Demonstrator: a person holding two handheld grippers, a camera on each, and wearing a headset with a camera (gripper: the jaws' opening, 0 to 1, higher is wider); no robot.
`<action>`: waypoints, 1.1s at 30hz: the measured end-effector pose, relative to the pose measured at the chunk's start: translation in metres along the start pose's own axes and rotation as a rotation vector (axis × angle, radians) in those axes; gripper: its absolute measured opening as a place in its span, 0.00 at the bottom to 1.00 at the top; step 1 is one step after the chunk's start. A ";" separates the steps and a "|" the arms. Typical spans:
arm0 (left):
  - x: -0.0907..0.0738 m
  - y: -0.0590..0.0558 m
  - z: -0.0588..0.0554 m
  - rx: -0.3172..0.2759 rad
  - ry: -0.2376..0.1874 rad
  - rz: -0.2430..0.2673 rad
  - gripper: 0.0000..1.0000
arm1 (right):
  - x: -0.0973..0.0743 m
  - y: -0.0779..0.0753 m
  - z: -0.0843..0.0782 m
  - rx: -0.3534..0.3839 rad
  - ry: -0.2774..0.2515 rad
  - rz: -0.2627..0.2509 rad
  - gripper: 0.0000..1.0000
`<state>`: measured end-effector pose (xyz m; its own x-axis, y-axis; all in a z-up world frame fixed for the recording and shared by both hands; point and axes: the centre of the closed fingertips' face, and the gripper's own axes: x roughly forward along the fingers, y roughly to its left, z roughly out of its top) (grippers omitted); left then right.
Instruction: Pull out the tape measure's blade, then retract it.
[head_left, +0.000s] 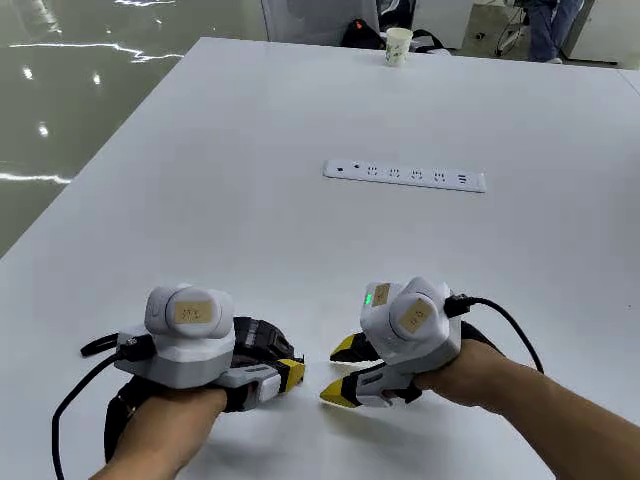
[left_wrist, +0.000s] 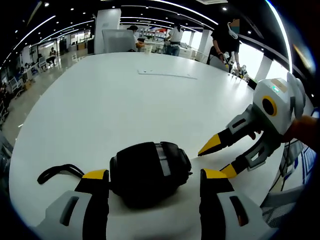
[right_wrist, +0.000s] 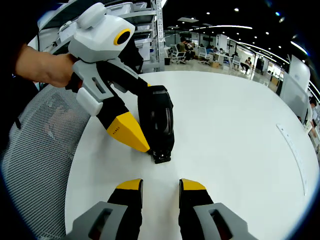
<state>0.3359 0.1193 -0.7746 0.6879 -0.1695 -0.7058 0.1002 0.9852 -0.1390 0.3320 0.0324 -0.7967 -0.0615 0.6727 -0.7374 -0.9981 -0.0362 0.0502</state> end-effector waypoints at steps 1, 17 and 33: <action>0.000 0.000 0.000 0.003 0.001 0.000 0.71 | -0.001 0.000 -0.001 0.000 0.000 -0.002 0.25; -0.006 -0.007 -0.004 0.090 0.008 -0.057 0.75 | -0.024 0.002 -0.016 0.064 -0.027 -0.065 0.34; -0.017 -0.010 -0.006 0.150 -0.017 -0.108 0.79 | -0.046 0.006 -0.025 0.142 -0.078 -0.135 0.45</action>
<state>0.3191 0.1121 -0.7653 0.6793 -0.2753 -0.6803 0.2795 0.9542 -0.1070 0.3291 -0.0173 -0.7793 0.0787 0.7201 -0.6894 -0.9859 0.1588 0.0533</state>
